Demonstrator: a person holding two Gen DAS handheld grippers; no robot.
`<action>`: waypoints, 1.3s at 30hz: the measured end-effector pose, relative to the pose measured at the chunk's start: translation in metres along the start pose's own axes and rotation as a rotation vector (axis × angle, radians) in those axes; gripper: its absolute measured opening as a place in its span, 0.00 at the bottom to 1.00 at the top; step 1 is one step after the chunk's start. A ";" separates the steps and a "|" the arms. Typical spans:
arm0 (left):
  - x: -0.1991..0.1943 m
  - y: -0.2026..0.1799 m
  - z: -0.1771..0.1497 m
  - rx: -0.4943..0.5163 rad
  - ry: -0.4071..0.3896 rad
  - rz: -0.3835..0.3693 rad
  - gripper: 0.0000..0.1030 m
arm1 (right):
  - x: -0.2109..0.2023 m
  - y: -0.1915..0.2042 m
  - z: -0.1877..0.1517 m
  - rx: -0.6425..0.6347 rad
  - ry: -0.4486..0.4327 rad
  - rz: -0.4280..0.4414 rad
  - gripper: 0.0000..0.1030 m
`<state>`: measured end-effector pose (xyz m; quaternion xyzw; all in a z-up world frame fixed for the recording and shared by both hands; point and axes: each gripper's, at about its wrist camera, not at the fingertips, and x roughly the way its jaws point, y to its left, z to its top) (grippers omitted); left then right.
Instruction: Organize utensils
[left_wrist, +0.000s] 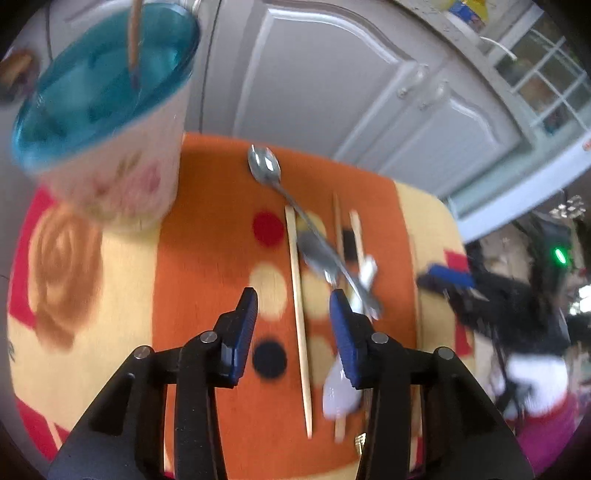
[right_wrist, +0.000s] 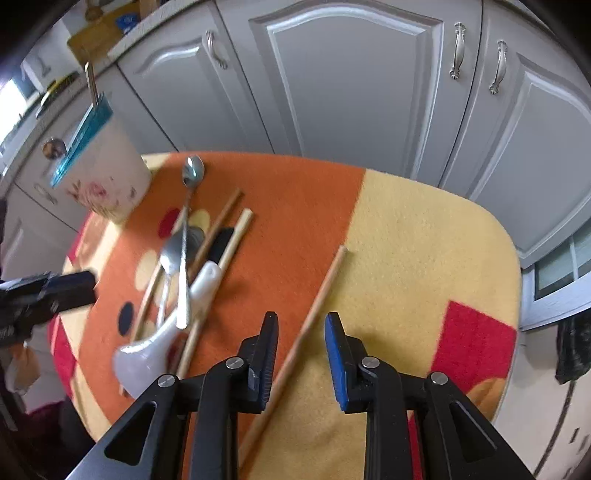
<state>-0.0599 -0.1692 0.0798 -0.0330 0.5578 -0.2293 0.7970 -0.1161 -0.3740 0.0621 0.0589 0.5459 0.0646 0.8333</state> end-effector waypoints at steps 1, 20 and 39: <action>0.004 -0.002 0.007 -0.010 -0.002 0.021 0.39 | -0.002 -0.001 0.000 -0.003 -0.001 -0.002 0.28; 0.083 -0.008 0.076 -0.143 0.049 0.165 0.23 | 0.004 -0.017 0.003 0.042 -0.014 0.069 0.29; 0.007 -0.009 0.058 -0.081 -0.053 0.020 0.01 | -0.011 -0.011 0.007 0.045 -0.056 0.132 0.07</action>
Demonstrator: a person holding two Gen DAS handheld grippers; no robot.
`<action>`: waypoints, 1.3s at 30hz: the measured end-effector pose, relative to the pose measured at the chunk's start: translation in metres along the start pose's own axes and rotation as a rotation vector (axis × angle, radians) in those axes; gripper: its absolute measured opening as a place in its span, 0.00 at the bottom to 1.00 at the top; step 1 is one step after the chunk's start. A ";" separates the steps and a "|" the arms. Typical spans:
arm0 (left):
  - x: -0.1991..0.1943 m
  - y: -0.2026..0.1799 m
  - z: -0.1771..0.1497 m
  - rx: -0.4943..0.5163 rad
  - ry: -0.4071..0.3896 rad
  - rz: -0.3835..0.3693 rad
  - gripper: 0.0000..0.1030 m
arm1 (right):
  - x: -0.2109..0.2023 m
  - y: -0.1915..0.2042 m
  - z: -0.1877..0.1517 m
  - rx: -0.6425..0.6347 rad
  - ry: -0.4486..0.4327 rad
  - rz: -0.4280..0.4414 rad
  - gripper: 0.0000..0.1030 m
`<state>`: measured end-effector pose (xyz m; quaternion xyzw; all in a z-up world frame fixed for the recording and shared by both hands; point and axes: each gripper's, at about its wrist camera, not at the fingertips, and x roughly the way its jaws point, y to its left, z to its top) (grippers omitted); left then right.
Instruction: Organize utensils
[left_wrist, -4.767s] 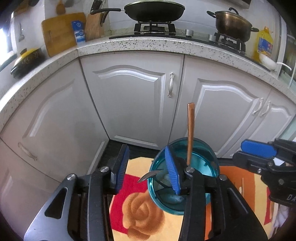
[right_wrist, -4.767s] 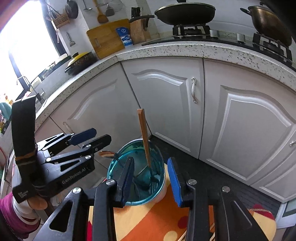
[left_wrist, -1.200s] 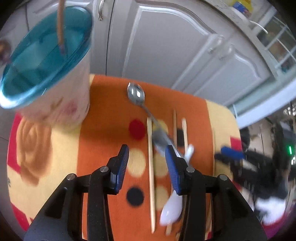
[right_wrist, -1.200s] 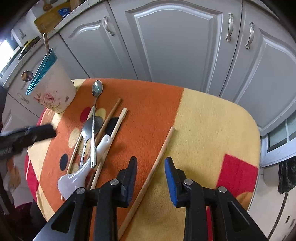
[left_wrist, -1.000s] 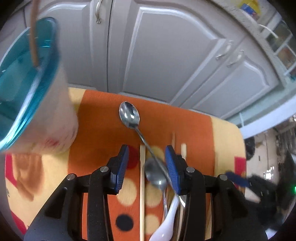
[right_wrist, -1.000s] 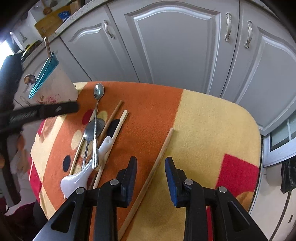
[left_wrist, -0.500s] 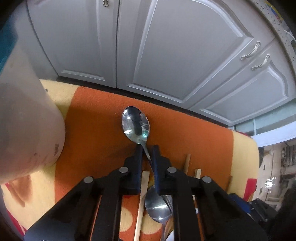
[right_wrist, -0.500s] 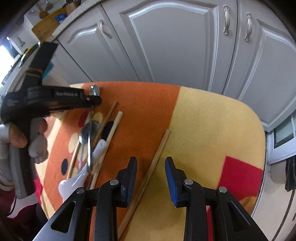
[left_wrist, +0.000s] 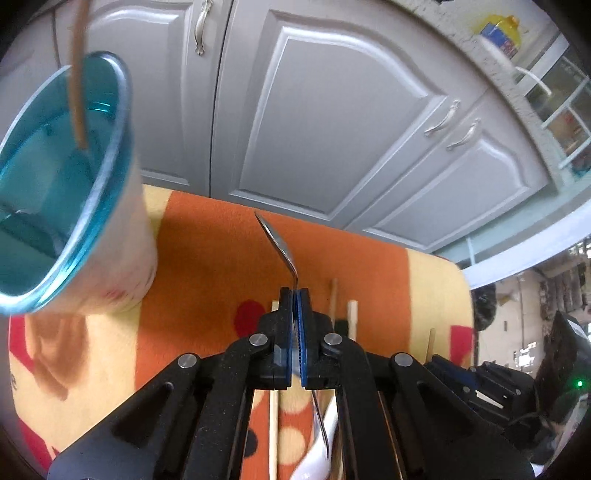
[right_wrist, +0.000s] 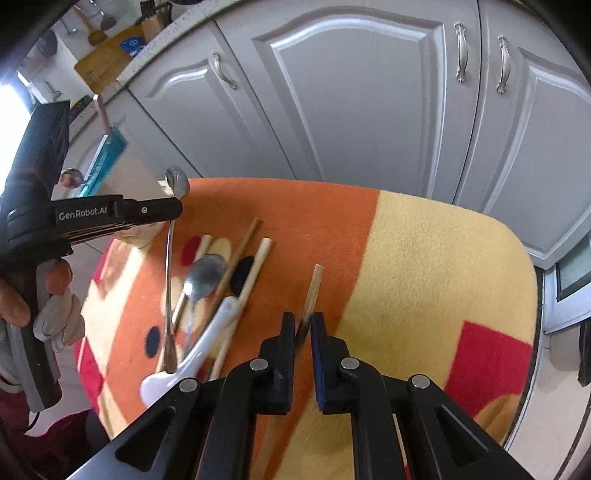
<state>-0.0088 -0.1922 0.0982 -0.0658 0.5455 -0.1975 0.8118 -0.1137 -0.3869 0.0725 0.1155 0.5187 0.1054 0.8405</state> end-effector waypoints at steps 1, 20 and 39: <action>-0.006 -0.001 -0.002 0.005 -0.008 -0.009 0.01 | -0.007 0.002 -0.001 0.003 -0.011 0.012 0.07; -0.114 0.006 -0.041 0.085 -0.158 -0.105 0.01 | -0.112 0.076 -0.020 -0.171 -0.168 0.036 0.05; -0.160 0.027 -0.037 0.069 -0.229 -0.106 0.01 | 0.016 0.057 -0.010 -0.118 0.072 -0.115 0.12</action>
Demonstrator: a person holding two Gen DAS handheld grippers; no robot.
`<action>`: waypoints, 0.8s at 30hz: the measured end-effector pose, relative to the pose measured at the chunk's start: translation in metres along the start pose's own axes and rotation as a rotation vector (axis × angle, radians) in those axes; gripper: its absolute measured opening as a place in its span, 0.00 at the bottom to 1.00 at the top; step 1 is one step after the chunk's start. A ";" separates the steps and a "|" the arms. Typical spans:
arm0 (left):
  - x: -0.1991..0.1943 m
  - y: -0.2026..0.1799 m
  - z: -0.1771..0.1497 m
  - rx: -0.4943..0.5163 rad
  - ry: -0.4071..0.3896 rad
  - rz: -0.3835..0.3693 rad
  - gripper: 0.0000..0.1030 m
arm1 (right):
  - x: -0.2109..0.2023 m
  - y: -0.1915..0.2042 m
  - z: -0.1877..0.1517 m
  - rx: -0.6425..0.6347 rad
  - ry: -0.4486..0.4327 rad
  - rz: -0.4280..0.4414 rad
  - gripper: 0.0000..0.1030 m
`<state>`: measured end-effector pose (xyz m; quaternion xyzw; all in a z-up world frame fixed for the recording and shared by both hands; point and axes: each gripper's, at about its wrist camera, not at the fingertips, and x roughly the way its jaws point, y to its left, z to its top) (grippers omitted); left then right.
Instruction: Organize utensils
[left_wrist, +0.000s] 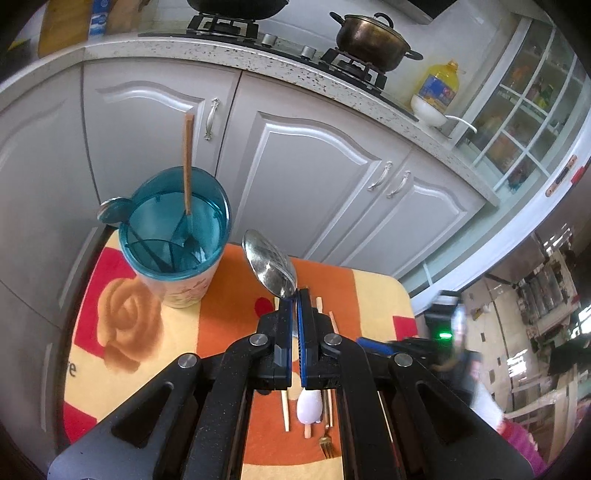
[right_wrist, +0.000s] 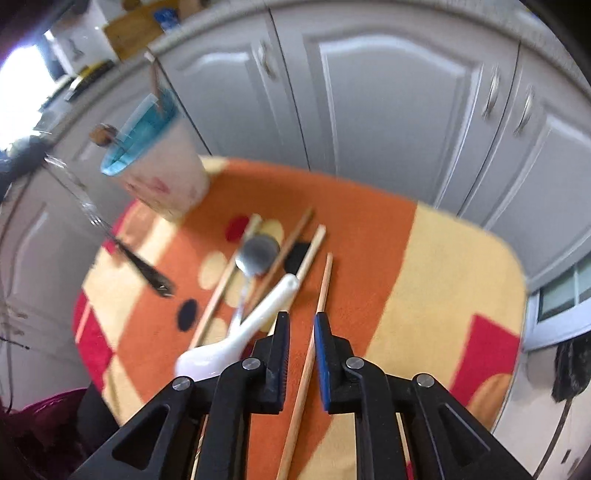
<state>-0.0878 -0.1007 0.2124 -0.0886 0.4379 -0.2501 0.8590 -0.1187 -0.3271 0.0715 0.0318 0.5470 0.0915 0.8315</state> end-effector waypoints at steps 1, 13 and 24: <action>-0.001 0.002 0.001 -0.002 -0.001 0.002 0.01 | 0.011 0.000 0.002 -0.005 0.016 -0.019 0.12; -0.012 0.018 0.013 -0.037 -0.019 0.010 0.01 | 0.033 -0.010 0.011 0.001 0.050 -0.004 0.06; -0.041 0.019 0.031 -0.020 -0.081 0.014 0.01 | -0.094 -0.001 0.007 -0.021 -0.178 0.113 0.05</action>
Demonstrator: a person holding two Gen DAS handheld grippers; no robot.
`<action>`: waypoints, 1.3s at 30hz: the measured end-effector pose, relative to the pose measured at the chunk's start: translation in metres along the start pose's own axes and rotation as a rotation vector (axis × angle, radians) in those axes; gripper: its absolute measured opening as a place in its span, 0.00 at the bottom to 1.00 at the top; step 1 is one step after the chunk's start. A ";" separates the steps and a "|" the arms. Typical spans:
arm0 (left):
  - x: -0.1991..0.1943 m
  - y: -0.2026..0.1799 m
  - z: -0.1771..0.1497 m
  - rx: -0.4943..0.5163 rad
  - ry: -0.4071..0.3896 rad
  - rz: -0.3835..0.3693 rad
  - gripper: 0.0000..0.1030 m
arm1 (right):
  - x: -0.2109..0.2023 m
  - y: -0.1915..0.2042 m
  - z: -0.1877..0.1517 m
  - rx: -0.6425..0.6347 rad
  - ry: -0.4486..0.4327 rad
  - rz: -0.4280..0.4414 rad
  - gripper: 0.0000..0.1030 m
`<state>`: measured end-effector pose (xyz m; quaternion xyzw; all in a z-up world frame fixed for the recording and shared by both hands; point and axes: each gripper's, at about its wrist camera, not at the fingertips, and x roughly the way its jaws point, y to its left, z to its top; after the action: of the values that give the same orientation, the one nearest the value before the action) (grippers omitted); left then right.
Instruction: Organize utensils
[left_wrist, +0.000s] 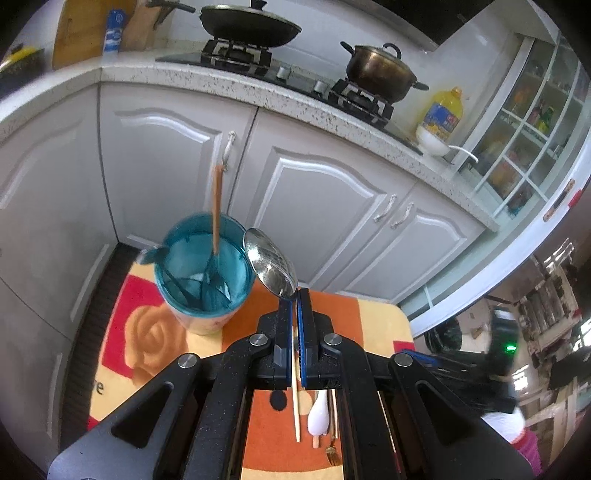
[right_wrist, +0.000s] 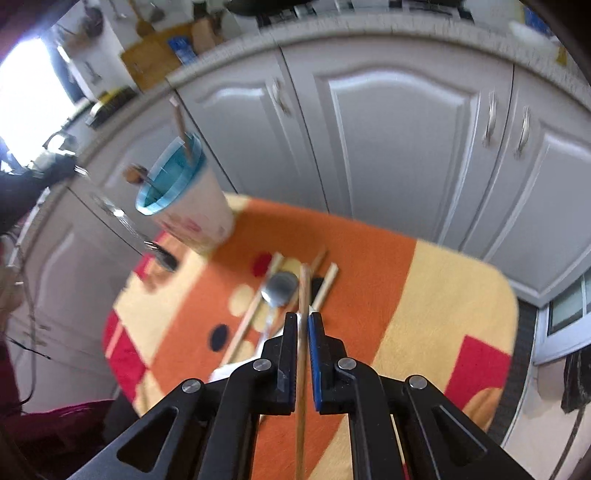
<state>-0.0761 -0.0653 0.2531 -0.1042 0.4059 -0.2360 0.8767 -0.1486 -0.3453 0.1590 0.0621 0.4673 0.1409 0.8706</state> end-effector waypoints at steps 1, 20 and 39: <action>-0.003 0.001 0.002 0.000 -0.007 0.004 0.01 | -0.006 0.004 0.002 -0.008 -0.016 0.002 0.05; -0.011 0.027 0.008 -0.044 -0.011 0.043 0.01 | 0.127 -0.006 -0.039 -0.097 0.313 -0.182 0.23; -0.026 0.016 0.027 -0.029 -0.057 0.034 0.01 | -0.012 0.018 0.000 -0.073 0.028 0.006 0.05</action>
<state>-0.0654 -0.0390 0.2818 -0.1169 0.3859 -0.2121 0.8902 -0.1579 -0.3315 0.1728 0.0300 0.4736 0.1612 0.8653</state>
